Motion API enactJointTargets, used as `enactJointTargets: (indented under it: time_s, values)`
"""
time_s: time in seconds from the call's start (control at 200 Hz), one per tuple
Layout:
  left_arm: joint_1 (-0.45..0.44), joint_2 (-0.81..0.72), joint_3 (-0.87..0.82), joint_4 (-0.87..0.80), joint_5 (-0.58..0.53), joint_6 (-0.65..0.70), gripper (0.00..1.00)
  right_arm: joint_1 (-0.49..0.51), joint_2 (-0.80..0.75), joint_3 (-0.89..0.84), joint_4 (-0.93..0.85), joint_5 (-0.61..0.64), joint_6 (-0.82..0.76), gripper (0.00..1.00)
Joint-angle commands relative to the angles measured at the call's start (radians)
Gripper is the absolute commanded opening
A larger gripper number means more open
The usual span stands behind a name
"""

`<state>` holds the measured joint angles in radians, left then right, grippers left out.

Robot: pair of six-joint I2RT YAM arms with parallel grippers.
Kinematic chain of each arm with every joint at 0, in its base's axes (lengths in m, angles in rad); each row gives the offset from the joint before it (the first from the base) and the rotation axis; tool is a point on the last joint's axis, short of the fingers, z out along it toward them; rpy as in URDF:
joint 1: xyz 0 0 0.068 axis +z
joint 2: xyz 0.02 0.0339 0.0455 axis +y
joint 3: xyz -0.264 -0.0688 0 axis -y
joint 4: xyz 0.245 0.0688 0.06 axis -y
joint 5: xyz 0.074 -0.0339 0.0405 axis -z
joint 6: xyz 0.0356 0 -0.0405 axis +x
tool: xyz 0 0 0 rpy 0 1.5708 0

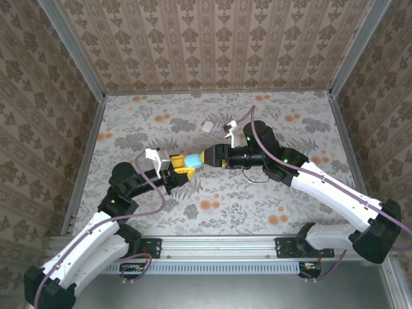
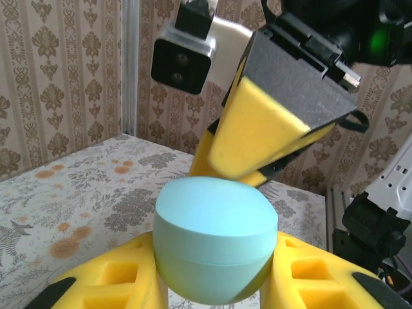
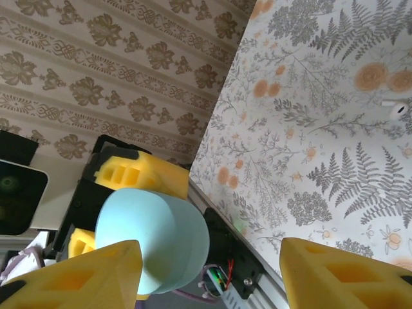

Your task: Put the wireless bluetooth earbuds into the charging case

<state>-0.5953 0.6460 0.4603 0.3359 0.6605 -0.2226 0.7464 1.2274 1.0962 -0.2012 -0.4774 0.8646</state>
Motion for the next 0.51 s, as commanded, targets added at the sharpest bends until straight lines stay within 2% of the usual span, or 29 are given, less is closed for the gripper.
enactJointTargets:
  time_s: [0.0, 0.375, 0.5]
  values:
    - [-0.006, -0.015, -0.003, 0.082, -0.043, -0.04, 0.3, -0.004, -0.013, -0.044, 0.152, -0.061, 0.117, 0.61]
    - [-0.008, 0.011, -0.006, 0.128, -0.065, -0.07, 0.31, 0.016, 0.024, -0.097, 0.36, -0.113, 0.257, 0.64]
    - [-0.008, 0.016, -0.006, 0.129, -0.067, -0.073, 0.31, 0.022, 0.041, -0.103, 0.415, -0.129, 0.29, 0.61]
